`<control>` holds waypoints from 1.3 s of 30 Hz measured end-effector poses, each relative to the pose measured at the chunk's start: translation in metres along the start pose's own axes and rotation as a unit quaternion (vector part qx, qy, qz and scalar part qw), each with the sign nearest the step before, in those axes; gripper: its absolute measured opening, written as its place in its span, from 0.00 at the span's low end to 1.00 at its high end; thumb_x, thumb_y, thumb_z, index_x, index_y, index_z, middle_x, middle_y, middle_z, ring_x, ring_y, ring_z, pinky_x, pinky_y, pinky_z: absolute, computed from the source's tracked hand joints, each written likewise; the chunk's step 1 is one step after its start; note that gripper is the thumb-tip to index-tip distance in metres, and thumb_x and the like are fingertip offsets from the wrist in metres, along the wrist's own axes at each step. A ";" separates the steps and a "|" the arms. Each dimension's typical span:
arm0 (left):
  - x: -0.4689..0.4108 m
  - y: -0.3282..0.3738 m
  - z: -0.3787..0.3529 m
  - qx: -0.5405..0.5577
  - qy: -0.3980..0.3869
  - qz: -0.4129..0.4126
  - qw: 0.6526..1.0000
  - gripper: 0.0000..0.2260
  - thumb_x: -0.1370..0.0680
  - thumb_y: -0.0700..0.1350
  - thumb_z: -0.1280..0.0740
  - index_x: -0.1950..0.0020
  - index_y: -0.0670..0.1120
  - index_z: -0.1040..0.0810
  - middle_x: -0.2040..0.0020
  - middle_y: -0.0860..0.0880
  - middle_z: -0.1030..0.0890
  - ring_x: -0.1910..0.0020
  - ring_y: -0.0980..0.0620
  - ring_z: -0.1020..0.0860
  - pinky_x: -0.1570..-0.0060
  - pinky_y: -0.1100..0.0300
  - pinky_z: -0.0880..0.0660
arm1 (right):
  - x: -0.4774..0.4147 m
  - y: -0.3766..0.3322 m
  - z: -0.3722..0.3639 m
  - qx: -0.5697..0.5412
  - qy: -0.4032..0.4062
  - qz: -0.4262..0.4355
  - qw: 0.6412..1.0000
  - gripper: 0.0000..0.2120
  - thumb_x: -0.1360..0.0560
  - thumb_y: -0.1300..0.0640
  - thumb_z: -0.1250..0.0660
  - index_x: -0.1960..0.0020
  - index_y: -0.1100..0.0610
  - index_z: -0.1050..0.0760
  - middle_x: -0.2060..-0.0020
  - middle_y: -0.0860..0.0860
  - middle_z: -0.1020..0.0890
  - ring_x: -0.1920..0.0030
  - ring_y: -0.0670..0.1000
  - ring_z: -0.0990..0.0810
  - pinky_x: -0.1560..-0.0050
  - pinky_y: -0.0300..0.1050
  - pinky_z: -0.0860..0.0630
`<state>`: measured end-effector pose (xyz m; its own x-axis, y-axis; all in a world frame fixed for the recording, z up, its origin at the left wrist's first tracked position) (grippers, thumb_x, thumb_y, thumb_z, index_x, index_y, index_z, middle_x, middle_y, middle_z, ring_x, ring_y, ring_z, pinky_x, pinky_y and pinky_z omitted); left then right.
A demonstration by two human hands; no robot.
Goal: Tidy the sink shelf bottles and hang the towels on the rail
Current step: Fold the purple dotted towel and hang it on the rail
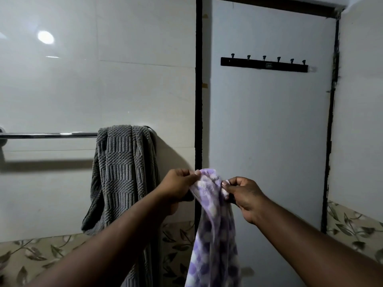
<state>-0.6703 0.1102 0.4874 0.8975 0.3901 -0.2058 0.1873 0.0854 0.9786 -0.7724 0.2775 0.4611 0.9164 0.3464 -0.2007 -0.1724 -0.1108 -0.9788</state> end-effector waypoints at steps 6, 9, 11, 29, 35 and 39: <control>0.001 0.005 -0.002 0.128 0.004 0.001 0.992 0.11 0.17 0.37 0.35 0.59 0.39 0.19 0.64 0.42 0.19 0.70 0.51 0.21 0.65 0.60 0.21 | -0.003 -0.010 0.019 0.062 0.078 0.043 0.994 0.09 0.23 0.60 0.27 0.58 0.65 0.19 0.68 0.59 0.16 0.69 0.54 0.22 0.49 0.56 0.17; 0.003 -0.002 -0.006 0.100 -0.012 0.017 0.995 0.09 0.18 0.32 0.37 0.52 0.35 0.18 0.62 0.41 0.19 0.70 0.52 0.21 0.67 0.62 0.20 | 0.001 -0.028 0.018 0.074 0.093 0.076 0.990 0.07 0.24 0.59 0.25 0.58 0.62 0.17 0.65 0.55 0.15 0.68 0.52 0.21 0.53 0.52 0.17; 0.004 -0.006 -0.013 0.076 -0.020 0.023 0.997 0.07 0.19 0.31 0.36 0.46 0.31 0.19 0.57 0.38 0.19 0.66 0.49 0.20 0.66 0.62 0.20 | 0.004 -0.041 0.010 0.090 0.086 0.102 0.987 0.07 0.25 0.58 0.24 0.60 0.60 0.17 0.66 0.51 0.15 0.68 0.49 0.20 0.54 0.50 0.17; -0.003 -0.034 -0.014 0.112 0.091 0.033 0.989 0.08 0.25 0.28 0.29 0.47 0.33 0.22 0.60 0.37 0.19 0.72 0.47 0.19 0.73 0.57 0.21 | 0.045 -0.065 -0.029 0.342 0.010 0.262 0.902 0.06 0.25 0.50 0.26 0.57 0.50 0.13 0.62 0.45 0.14 0.61 0.42 0.18 0.59 0.39 0.23; 0.002 -0.037 -0.018 0.120 0.071 0.043 0.989 0.06 0.23 0.27 0.32 0.47 0.33 0.21 0.57 0.35 0.20 0.68 0.44 0.20 0.75 0.58 0.21 | 0.053 -0.056 -0.042 0.402 -0.044 0.287 0.868 0.08 0.24 0.53 0.28 0.46 0.51 0.13 0.55 0.50 0.18 0.55 0.49 0.19 0.53 0.44 0.22; 0.004 -0.044 -0.026 0.114 0.023 0.054 0.992 0.07 0.22 0.31 0.31 0.44 0.31 0.19 0.54 0.32 0.18 0.59 0.40 0.18 0.56 0.49 0.16 | 0.055 -0.056 -0.036 0.438 -0.006 0.284 0.853 0.09 0.22 0.52 0.31 0.45 0.48 0.14 0.51 0.47 0.17 0.50 0.49 0.19 0.49 0.41 0.24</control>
<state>-0.6852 0.1323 0.4439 0.8993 0.4268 -0.0954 0.1818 -0.1666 0.9691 -0.6993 0.2691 0.5068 0.5917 0.4789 -0.6484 -0.7963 0.4724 -0.3778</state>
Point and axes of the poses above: each hand's wrist, its own x-axis away from the middle knuckle, its own z-axis out of the back of the hand, y = z × x, the point moved 10 cm from there along -x, towards the middle knuckle
